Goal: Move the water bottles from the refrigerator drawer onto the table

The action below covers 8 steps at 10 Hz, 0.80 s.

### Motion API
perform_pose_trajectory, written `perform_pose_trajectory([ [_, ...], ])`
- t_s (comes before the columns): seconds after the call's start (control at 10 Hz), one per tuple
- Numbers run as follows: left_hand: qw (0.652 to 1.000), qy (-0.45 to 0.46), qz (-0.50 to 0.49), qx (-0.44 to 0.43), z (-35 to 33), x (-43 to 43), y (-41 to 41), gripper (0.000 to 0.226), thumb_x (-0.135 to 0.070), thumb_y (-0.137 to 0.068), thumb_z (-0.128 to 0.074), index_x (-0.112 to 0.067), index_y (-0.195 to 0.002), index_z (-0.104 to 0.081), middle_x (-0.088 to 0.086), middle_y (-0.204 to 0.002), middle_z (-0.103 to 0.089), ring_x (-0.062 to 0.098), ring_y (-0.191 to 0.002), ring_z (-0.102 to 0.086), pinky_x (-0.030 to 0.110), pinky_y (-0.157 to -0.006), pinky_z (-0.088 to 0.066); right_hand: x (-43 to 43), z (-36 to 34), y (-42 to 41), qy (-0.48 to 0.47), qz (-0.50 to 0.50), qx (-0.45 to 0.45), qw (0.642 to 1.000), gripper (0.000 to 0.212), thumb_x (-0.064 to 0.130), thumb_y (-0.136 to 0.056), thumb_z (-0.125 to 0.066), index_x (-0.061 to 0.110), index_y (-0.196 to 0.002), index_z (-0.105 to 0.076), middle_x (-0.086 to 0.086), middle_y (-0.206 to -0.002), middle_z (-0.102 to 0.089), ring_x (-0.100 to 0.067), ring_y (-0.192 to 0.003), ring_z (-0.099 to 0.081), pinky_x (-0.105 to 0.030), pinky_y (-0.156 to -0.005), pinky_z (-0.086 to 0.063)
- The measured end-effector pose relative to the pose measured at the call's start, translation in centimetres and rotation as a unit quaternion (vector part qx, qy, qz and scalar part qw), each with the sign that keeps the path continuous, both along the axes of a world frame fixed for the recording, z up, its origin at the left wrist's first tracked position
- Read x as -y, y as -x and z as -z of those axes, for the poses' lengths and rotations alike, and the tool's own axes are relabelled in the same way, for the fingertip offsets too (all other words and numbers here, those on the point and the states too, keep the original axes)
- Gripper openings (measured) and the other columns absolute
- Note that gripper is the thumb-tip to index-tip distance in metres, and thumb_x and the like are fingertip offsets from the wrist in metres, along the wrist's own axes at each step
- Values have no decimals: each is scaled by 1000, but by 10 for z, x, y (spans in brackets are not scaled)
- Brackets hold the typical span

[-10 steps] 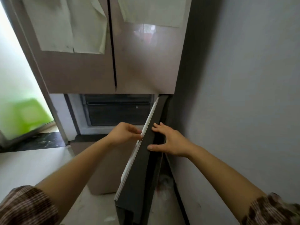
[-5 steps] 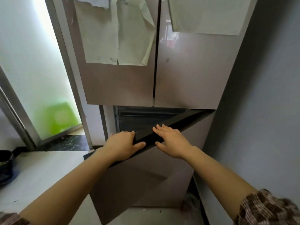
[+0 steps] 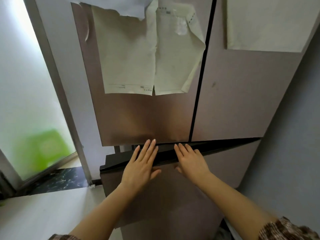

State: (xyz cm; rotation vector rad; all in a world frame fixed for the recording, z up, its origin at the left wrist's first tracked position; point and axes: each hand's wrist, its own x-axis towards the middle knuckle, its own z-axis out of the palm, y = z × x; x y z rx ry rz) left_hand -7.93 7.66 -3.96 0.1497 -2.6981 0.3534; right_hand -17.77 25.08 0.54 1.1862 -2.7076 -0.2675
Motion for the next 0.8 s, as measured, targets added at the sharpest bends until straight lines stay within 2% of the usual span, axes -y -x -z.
perform_pose_trajectory([
  [0.1,998,41,32,-27,3,21,15,76,-60,-90,-30,-16,-151,-22,6,-161,-2,22,-148,1,41,-119,0,8,5,14,37,-32,-82,995,89,43,-62,-86,4,-134,-52,-14,-129,-59,-27,-116,-57,-41,-87,-50],
  [0.2,996,62,35,-51,5,36,28,77,-60,-89,-31,-19,-152,-18,6,-161,1,23,-148,1,41,-118,0,13,13,30,76,-51,-130,987,89,41,-42,-93,8,-117,-61,-13,-114,-65,-29,-101,-63,-41,-77,-54],
  [0.3,991,93,56,-73,16,52,36,86,-58,-84,-50,-23,-153,-12,3,-161,9,22,-149,8,40,-118,2,19,16,40,101,-82,-177,976,84,36,-49,-91,10,-116,-48,-13,-113,-64,-30,-105,-51,-41,-80,-53],
  [0.4,988,110,59,-89,24,60,43,112,-56,-74,-70,-24,-153,2,3,-160,14,21,-148,12,39,-118,6,22,17,49,112,-99,-207,967,77,33,-55,-89,12,-114,-46,-11,-114,-53,-28,-102,-44,-42,-84,-48],
  [0.5,983,144,53,-101,27,64,48,118,-59,-71,-71,-23,-153,7,4,-160,15,22,-148,13,39,-118,6,22,20,59,114,-123,-233,958,75,34,-56,-89,13,-114,-46,-9,-115,-42,-27,-101,-44,-40,-86,-36],
  [0.6,976,178,49,-114,28,66,49,117,-63,-72,-67,-22,-153,7,6,-160,15,23,-148,13,40,-118,4,20,20,63,115,-125,-243,955,71,35,-59,-86,13,-113,-47,-9,-114,-46,-26,-101,-45,-39,-86,-36],
  [0.7,972,187,48,-131,27,63,50,119,-63,-70,-69,-22,-153,6,6,-160,15,24,-148,13,40,-118,3,20,21,59,129,-130,-224,957,70,38,-58,-87,13,-110,-48,-9,-110,-56,-26,-98,-52,-39,-83,-45],
  [0.8,976,162,54,-137,29,63,48,120,-61,-69,-71,-22,-153,5,6,-160,14,24,-148,12,40,-118,3,20,6,45,180,-145,-141,963,64,49,-64,-81,13,-109,-54,-8,-110,-55,-27,-96,-59,-37,-77,-50],
])
